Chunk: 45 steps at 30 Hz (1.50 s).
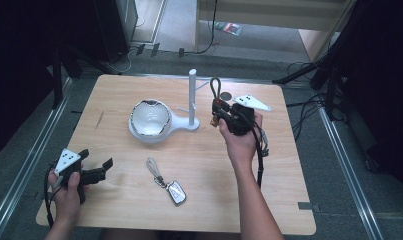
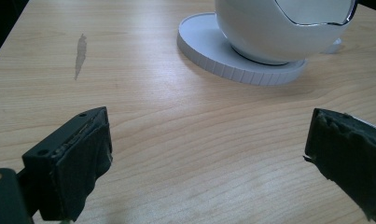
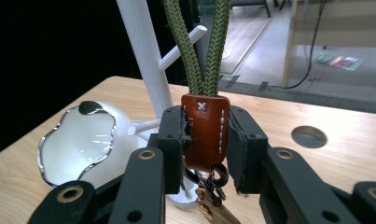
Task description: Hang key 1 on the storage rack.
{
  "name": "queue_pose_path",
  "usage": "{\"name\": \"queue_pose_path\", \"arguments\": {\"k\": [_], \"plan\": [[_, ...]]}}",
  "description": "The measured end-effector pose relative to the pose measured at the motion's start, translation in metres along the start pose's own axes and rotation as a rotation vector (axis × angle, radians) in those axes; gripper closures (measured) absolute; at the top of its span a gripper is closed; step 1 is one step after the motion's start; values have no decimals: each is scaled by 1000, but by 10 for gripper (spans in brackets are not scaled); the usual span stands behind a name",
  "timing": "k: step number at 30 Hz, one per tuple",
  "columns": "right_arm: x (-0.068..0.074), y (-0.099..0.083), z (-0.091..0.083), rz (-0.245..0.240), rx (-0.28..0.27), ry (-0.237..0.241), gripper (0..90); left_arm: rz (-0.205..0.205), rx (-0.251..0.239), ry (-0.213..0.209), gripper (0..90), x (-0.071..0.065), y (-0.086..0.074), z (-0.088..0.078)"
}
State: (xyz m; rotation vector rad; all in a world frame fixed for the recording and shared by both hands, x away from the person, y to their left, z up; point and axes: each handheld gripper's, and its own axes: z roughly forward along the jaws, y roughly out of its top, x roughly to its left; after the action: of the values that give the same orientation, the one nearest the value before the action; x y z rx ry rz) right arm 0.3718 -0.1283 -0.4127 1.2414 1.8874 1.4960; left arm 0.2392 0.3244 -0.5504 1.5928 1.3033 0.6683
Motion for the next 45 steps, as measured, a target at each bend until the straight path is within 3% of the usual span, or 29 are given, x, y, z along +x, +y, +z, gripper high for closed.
{"name": "queue_pose_path", "arguments": {"k": [4,6,14,25,32,39,45], "plan": [[-2,3,3,20,9,8,700,0,2,2,12,0,0,0],[-7,5,7,48,19,40,700,0,3,2,12,0,0,0],[-10,10,20,86,59,83,701,-1,1,1,12,0,0,0],[-22,7,34,151,94,98,701,1,2,1,12,0,0,0],[-22,9,38,152,107,134,701,-1,1,1,12,0,0,0],[-24,9,43,179,119,145,701,0,1,1,12,0,0,0],[-25,8,46,204,137,184,700,0,1,1,12,0,0,0]]}}
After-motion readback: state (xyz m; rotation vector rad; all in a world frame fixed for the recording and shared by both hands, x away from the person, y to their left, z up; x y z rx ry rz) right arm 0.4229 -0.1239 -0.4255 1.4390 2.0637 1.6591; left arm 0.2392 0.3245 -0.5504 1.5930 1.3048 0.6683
